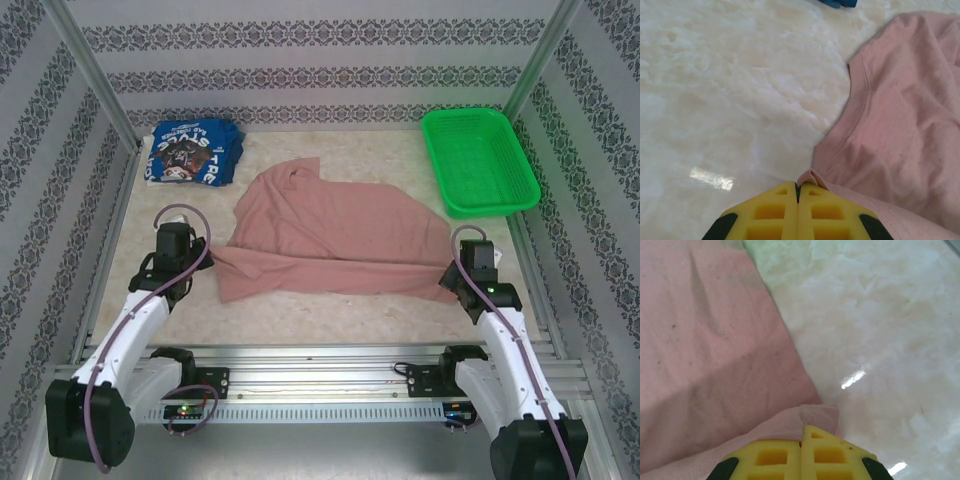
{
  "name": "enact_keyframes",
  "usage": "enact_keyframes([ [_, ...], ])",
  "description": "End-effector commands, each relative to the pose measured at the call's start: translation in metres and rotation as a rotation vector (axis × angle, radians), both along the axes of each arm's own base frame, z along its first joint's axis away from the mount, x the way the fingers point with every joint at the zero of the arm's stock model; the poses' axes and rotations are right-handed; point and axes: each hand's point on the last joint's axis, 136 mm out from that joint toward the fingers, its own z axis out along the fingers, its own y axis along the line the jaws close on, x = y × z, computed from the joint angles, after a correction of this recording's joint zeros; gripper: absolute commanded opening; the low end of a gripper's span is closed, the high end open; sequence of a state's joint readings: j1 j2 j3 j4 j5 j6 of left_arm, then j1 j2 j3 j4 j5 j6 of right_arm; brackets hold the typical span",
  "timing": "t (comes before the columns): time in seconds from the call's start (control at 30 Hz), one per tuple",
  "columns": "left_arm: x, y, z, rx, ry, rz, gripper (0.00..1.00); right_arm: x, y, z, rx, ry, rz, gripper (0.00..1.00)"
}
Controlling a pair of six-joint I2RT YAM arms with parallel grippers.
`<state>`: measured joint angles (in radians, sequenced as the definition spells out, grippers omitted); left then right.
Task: Fold and stack the t-shirts
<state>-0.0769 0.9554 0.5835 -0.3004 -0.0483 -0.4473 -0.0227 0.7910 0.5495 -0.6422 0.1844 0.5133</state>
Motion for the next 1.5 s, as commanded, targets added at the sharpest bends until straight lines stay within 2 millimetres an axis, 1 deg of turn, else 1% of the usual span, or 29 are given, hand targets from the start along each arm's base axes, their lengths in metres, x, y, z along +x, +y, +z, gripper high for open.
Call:
enact_keyframes([
  [0.0,0.026,-0.007,0.026,0.024,-0.083,-0.046,0.00,0.018,0.004,0.013,-0.009,-0.033,0.058,0.00],
  [0.1,0.038,-0.011,0.023,0.028,-0.060,-0.071,0.00,0.027,0.005,0.011,-0.009,-0.017,0.080,0.00],
  [0.17,0.047,-0.012,0.020,0.047,-0.039,-0.077,0.00,0.036,0.010,0.008,0.003,-0.012,0.111,0.00],
  [0.3,0.063,-0.013,0.012,0.074,-0.005,-0.096,0.00,0.047,0.011,-0.001,0.003,0.053,0.141,0.00],
  [0.5,0.088,-0.026,0.000,0.069,0.035,-0.144,0.00,0.060,0.011,-0.014,0.042,0.096,0.156,0.01],
  [0.63,0.104,-0.028,-0.009,0.087,0.059,-0.159,0.00,0.068,0.013,-0.022,0.049,0.122,0.182,0.02],
  [0.7,0.110,-0.027,-0.011,0.095,0.066,-0.156,0.00,0.069,0.011,-0.027,0.036,0.147,0.188,0.02],
  [0.77,0.114,-0.029,-0.010,0.097,0.062,-0.163,0.00,0.071,0.008,-0.029,0.033,0.153,0.188,0.02],
  [0.87,0.120,-0.031,-0.002,0.095,0.036,-0.173,0.00,0.075,0.006,-0.030,0.033,0.145,0.191,0.02],
  [0.97,0.124,-0.033,0.002,0.097,0.025,-0.187,0.00,0.075,0.002,-0.035,0.038,0.162,0.184,0.03],
  [1.03,0.127,-0.035,0.001,0.099,0.034,-0.202,0.00,0.074,0.000,-0.038,0.043,0.171,0.176,0.03],
  [1.17,0.133,-0.033,-0.001,0.119,0.044,-0.203,0.00,0.075,-0.003,-0.044,0.050,0.178,0.170,0.03],
  [1.33,0.143,-0.035,0.003,0.127,0.037,-0.219,0.00,0.079,-0.004,-0.049,0.057,0.189,0.176,0.03],
  [1.47,0.148,-0.036,-0.002,0.140,0.050,-0.227,0.00,0.083,-0.004,-0.052,0.057,0.195,0.177,0.04],
])
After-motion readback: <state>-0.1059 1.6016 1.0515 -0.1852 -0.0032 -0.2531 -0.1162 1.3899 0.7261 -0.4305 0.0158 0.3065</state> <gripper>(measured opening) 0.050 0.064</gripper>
